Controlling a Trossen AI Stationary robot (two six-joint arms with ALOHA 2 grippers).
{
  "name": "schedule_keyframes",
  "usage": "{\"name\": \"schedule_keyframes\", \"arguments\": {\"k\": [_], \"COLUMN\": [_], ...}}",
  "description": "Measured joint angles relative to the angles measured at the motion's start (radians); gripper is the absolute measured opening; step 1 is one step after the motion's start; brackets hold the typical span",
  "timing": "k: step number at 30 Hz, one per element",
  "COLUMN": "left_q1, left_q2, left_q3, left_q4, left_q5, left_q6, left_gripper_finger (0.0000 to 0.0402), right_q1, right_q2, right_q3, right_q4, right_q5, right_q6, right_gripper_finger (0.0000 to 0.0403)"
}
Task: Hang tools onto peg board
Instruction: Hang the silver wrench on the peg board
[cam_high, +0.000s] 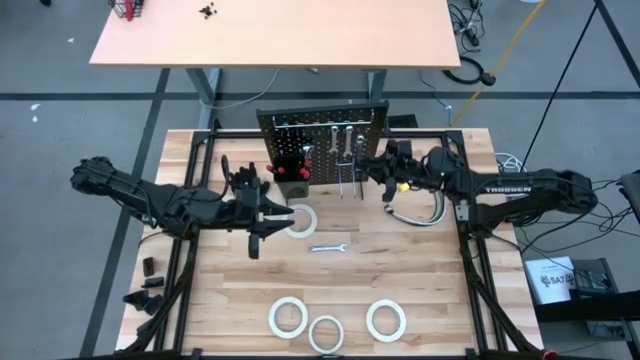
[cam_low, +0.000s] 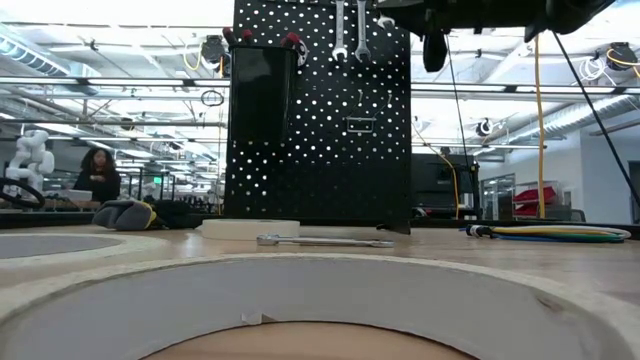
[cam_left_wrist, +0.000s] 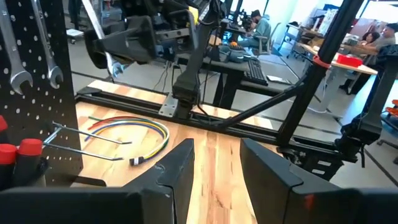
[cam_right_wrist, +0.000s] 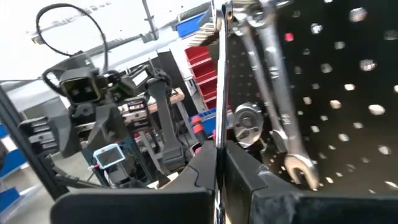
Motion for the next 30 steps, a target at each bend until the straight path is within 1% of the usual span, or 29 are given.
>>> {"name": "schedule_keyframes", "arguments": {"k": [3,10,30], "left_q1": [0.0,0.0,0.002], "left_q2": [0.0,0.0,0.0], "left_q3": [0.0,0.0,0.0], "left_q4": [0.0,0.002,0.002], "left_q5": [0.0,0.0,-0.016], "left_q6": [-0.001,-0.001,0.009], "left_gripper_finger": [0.0132,0.0132,0.0132], "right_q1": [-0.028,-0.061,-0.062], "right_q2": [0.0,0.0,0.0], "right_q3": [0.0,0.001,0.002], "right_q4": [0.0,0.023,0.042], "right_q5": [-0.039,-0.078,-0.098], "right_q6": [0.005,0.021,0.03], "right_gripper_finger": [0.0006,0.0007,0.0008]}}
